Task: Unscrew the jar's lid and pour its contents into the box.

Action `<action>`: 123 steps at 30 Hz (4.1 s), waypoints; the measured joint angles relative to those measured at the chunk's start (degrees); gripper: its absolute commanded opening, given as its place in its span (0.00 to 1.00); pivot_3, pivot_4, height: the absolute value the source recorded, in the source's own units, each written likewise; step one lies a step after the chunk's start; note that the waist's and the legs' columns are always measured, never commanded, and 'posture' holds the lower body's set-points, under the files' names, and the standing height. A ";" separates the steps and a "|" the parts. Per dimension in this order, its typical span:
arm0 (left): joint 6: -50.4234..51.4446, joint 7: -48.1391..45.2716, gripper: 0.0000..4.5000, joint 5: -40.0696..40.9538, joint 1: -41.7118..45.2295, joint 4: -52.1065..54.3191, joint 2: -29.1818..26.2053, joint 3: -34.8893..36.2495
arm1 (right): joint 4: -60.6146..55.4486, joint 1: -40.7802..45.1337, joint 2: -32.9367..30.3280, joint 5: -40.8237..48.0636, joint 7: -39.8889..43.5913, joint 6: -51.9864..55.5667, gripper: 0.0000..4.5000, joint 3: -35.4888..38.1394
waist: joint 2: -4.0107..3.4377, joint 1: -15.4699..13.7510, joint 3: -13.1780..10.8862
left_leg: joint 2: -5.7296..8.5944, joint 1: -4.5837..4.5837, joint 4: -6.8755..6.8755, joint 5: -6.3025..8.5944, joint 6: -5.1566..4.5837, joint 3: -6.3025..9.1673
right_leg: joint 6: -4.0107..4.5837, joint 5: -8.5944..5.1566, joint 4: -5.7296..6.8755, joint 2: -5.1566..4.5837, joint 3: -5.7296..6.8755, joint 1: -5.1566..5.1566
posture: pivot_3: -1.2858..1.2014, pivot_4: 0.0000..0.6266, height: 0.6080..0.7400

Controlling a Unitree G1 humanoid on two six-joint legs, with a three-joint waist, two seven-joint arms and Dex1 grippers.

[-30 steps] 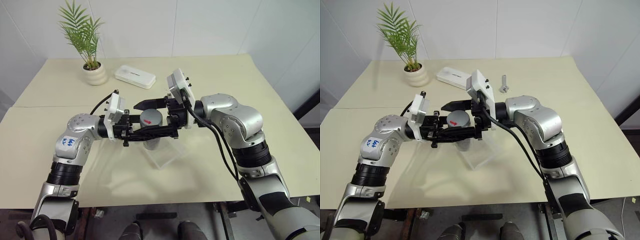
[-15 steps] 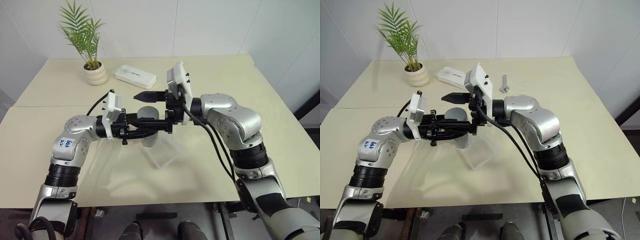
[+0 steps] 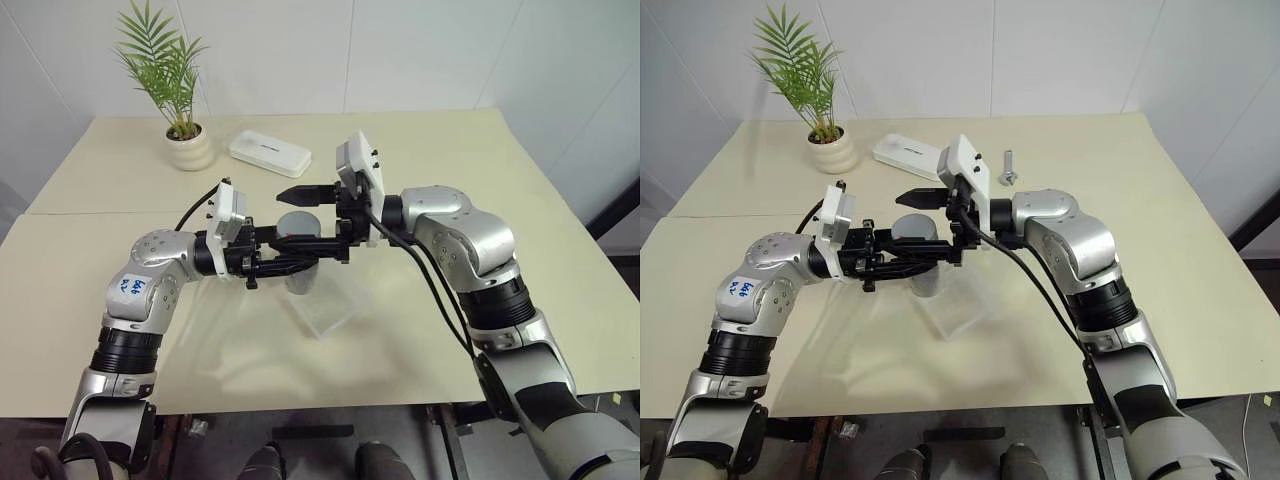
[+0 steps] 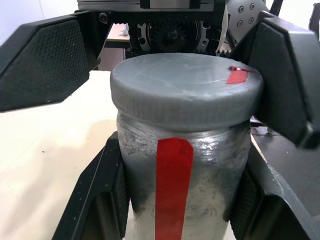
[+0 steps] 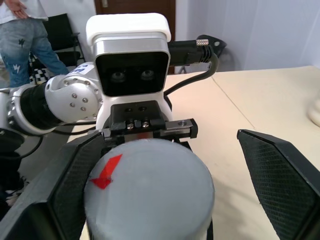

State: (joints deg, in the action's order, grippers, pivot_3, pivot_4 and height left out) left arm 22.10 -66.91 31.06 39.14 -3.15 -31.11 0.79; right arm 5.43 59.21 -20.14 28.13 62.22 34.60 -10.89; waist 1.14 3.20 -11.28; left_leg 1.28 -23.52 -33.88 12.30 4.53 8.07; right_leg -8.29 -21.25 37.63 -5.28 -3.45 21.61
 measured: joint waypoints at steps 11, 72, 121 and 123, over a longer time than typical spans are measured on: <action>0.20 -0.37 0.46 0.04 -0.44 0.64 -0.39 0.58 | 0.55 -1.09 -7.82 3.30 5.14 0.96 0.99 5.76 | 0.00 -0.20 0.00 | 0.01 -0.01 0.00 0.00 -0.01 -0.01 | 0.00 0.00 -0.03 -0.01 0.00 -0.01 | 0.52 0.24 1.00; 0.44 0.49 0.46 0.04 -1.67 1.49 -0.40 1.36 | -5.81 -2.80 -5.97 8.62 2.64 8.39 0.99 6.86 | -0.03 0.01 -0.02 | -0.01 0.00 -0.05 0.00 0.01 -0.01 | 0.00 0.00 0.04 0.01 -0.01 0.00 | 0.52 0.24 1.00; 0.89 1.16 0.46 0.04 -1.68 2.10 -0.41 1.06 | -0.78 -1.40 -4.90 2.80 3.27 4.68 0.99 1.43 | -0.03 -0.05 -0.02 | 0.00 -0.01 -0.05 -0.01 0.01 -0.01 | 0.00 0.00 0.05 0.00 0.00 0.00 | 0.52 0.24 1.00; 0.89 1.05 0.46 0.04 -1.67 2.12 -0.41 1.07 | -0.78 -1.47 -5.17 2.78 3.22 4.81 0.99 1.49 | -0.03 -0.04 -0.02 | 0.00 -0.01 -0.05 -0.01 0.01 -0.01 | 0.00 0.00 0.05 0.00 0.00 0.00 | 0.52 0.24 1.00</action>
State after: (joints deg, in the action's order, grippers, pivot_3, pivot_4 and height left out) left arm 22.99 -65.87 31.10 37.46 -1.03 -31.52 1.86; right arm 4.65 57.74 -25.30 30.91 65.44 39.41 -9.40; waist 1.11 3.17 -11.30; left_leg 1.28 -23.52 -33.93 12.30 4.54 8.06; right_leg -8.29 -21.25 37.68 -5.27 -3.45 21.61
